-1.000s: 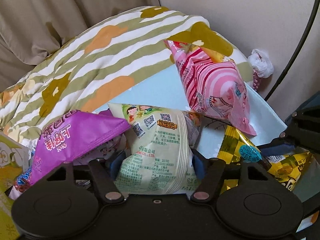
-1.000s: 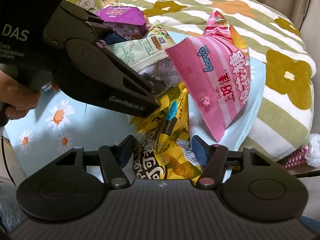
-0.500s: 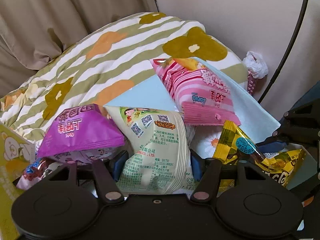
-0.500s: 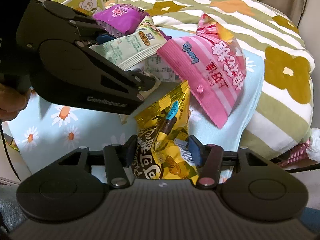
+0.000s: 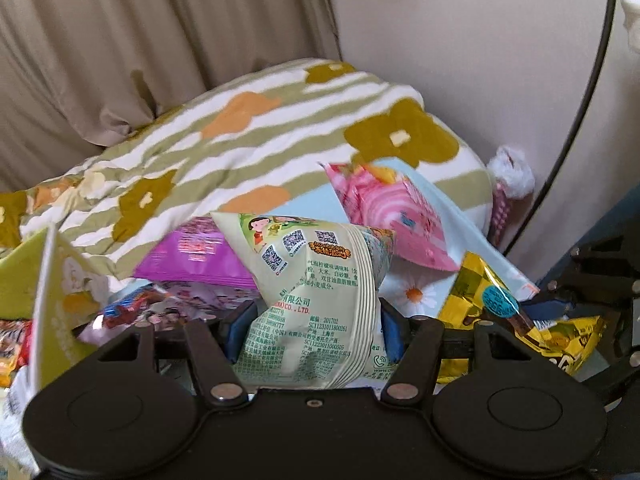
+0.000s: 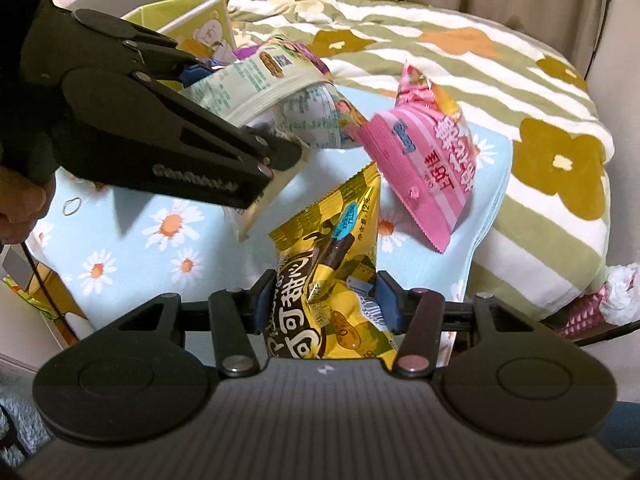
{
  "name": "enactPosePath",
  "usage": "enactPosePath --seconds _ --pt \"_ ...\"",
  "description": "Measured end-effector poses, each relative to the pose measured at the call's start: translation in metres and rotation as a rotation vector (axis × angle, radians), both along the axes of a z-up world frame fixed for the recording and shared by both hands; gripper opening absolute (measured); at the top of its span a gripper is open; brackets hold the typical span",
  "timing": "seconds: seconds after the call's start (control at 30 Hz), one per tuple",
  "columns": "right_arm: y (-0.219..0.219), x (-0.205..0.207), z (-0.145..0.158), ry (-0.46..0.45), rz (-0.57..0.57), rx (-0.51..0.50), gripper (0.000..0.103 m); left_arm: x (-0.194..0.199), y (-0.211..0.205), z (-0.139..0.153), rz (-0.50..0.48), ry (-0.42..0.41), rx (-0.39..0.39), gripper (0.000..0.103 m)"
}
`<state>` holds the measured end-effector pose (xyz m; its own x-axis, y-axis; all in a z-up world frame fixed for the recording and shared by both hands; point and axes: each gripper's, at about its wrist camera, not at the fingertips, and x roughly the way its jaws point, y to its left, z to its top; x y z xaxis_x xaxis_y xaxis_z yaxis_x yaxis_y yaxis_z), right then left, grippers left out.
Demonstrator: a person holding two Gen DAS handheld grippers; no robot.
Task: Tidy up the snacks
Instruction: 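Carry both bags into the yellow-green box and open both grippers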
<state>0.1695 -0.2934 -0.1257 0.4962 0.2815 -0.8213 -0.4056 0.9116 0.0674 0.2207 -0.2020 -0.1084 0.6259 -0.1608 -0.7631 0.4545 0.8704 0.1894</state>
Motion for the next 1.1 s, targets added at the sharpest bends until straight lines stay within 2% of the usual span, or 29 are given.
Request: enactPosePath --seconds 0.3,0.47,0.67,0.9,1.1 --pt "0.006 -0.014 0.042 -0.072 -0.004 0.038 0.067 -0.031 0.039 0.057 0.138 -0.103 -0.109 0.067" --pt "0.020 -0.010 0.069 -0.139 0.020 0.070 0.067 -0.051 0.070 0.086 0.233 -0.188 -0.130 0.067" --pt "0.048 0.007 0.096 -0.182 0.043 0.113 0.067 -0.061 0.122 0.109 0.366 -0.248 -0.139 0.067" --pt "0.107 0.044 0.126 -0.218 0.088 0.155 0.067 -0.048 0.194 0.126 0.494 -0.276 -0.141 0.067" --pt "0.171 0.080 0.140 -0.226 0.076 0.212 0.067 -0.015 0.260 0.131 0.537 -0.253 -0.151 0.067"
